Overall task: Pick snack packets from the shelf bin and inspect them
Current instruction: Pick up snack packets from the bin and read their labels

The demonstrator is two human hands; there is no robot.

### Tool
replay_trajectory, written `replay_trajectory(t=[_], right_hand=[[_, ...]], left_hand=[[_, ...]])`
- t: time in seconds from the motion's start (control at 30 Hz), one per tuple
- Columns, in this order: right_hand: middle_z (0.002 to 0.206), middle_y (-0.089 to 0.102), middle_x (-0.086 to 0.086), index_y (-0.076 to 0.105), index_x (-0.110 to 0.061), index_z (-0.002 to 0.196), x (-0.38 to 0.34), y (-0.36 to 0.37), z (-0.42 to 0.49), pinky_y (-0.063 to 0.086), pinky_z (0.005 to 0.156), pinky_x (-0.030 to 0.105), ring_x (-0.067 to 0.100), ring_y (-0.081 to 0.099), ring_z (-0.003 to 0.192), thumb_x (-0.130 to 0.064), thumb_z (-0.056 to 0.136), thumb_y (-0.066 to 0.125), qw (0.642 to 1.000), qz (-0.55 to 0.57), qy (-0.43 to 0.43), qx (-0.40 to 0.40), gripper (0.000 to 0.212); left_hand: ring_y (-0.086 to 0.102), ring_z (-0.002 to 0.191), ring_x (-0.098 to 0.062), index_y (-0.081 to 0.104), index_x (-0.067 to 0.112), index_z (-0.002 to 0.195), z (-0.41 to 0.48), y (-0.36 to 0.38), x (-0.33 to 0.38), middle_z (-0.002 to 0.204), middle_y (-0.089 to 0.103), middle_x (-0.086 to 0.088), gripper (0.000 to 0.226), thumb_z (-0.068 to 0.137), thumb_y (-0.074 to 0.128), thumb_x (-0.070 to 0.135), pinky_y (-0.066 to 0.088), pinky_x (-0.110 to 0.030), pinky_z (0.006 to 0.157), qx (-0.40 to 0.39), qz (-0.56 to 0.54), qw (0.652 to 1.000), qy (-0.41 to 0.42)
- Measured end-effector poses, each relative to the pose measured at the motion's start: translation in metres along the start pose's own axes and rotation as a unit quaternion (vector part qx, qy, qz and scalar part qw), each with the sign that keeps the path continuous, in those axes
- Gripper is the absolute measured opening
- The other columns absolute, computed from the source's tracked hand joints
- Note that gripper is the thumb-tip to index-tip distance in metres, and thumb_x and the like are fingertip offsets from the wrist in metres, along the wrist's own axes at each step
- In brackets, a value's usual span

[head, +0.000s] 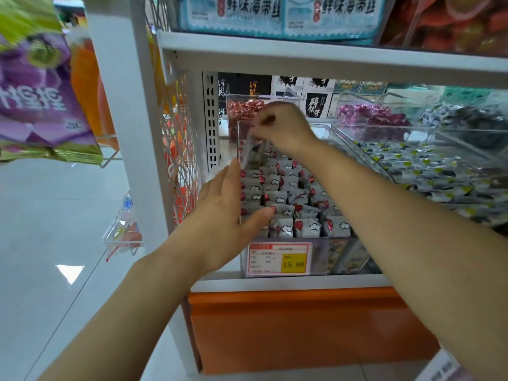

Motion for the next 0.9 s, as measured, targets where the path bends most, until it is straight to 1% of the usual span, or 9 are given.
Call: replay_trajectory(t=[0.1,0.2,0.23,0.3,0.37,0.5,0.63,0.8,0.9], right_hand=[[0.089,0.060,-0.003,0.058,-0.013,0.088,0.002,-0.041,-0.028,0.052,0.063,0.017,0.007,0.060,0.076,-0.011,0.090,0.059,0.980,0.157,0.040,0.116,0.003],[0.094,0.061,0.008,0.054,-0.009,0.087,0.014,-0.061,-0.069,0.051,0.050,0.018,0.009,0.063,0.063,-0.006,0.092,0.055,0.930,0.308,0.101,0.173,0.006],[0.091,0.061,0.008,0.055,-0.009,0.086,0.016,-0.066,-0.083,0.052,0.050,0.019,0.010,0.062,0.061,-0.005,0.092,0.054,0.918,0.338,0.112,0.174,0.007],[0.084,0.063,0.007,0.058,-0.009,0.081,0.019,-0.071,-0.110,0.052,0.053,0.020,0.012,0.060,0.061,-0.005,0.092,0.053,0.900,0.383,0.127,0.162,0.012],[0.081,0.063,0.007,0.060,-0.008,0.078,0.024,-0.068,-0.137,0.052,0.053,0.020,0.012,0.060,0.062,-0.005,0.090,0.054,0.874,0.442,0.145,0.140,0.014],[0.072,0.062,0.005,0.066,-0.010,0.069,0.034,-0.051,-0.173,0.052,0.051,0.022,0.011,0.059,0.059,-0.012,0.076,0.061,0.809,0.548,0.188,0.099,0.009],[0.066,0.066,0.003,0.069,-0.011,0.068,0.041,-0.053,-0.181,0.053,0.051,0.020,0.009,0.061,0.055,-0.011,0.067,0.064,0.788,0.575,0.197,0.097,0.005],[0.069,0.069,0.005,0.073,-0.006,0.073,0.039,-0.053,-0.183,0.054,0.054,0.020,0.011,0.066,0.058,-0.002,0.065,0.063,0.770,0.604,0.202,0.052,0.013],[0.068,0.070,0.005,0.075,-0.008,0.071,0.037,-0.049,-0.183,0.055,0.055,0.020,0.013,0.067,0.059,0.002,0.064,0.061,0.762,0.614,0.205,0.029,0.019]], left_hand=[[0.013,0.142,-0.016,0.006,0.023,0.149,0.001,-0.014,0.002,0.156,0.015,0.001,0.082,0.085,0.046,0.055,0.013,-0.029,0.109,0.043,-0.013,0.999,-0.011],[0.036,0.130,-0.016,0.026,0.020,0.146,-0.005,-0.036,0.012,0.147,0.032,-0.001,0.067,0.089,0.051,0.044,0.030,-0.030,0.108,0.142,0.001,0.990,0.007],[0.044,0.119,-0.011,0.033,0.019,0.143,-0.009,-0.043,0.018,0.139,0.038,0.000,0.061,0.089,0.052,0.041,0.038,-0.025,0.101,0.172,-0.002,0.985,0.020],[0.050,0.092,0.003,0.044,0.020,0.136,-0.015,-0.049,0.028,0.122,0.046,0.004,0.050,0.089,0.053,0.036,0.040,-0.006,0.080,0.201,-0.025,0.979,0.033],[0.054,0.083,0.005,0.050,0.023,0.130,-0.019,-0.046,0.032,0.110,0.052,0.009,0.043,0.088,0.053,0.036,0.041,-0.002,0.066,0.187,-0.086,0.978,0.015],[0.059,0.060,0.002,0.060,0.021,0.113,-0.025,-0.030,0.037,0.082,0.064,0.007,0.026,0.089,0.053,0.028,0.044,-0.009,0.051,0.133,-0.244,0.960,-0.024],[0.063,0.061,-0.004,0.068,0.017,0.101,-0.027,-0.019,0.029,0.079,0.068,0.001,0.016,0.089,0.057,0.020,0.051,-0.016,0.055,0.108,-0.378,0.916,-0.078],[0.062,0.060,-0.007,0.068,0.015,0.102,-0.026,-0.005,0.022,0.078,0.067,-0.002,0.030,0.076,0.059,0.027,0.051,-0.018,0.049,0.073,-0.526,0.839,-0.121],[0.060,0.059,-0.007,0.069,0.014,0.102,-0.025,-0.004,0.021,0.076,0.061,-0.006,0.030,0.075,0.058,0.024,0.052,-0.017,0.053,0.074,-0.585,0.798,-0.121]])
Point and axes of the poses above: each hand's wrist, its own z-axis towards the middle knuckle, its own y-axis out of the palm, x = y × z, the point moved 8 cm from there along z, towards the middle knuckle
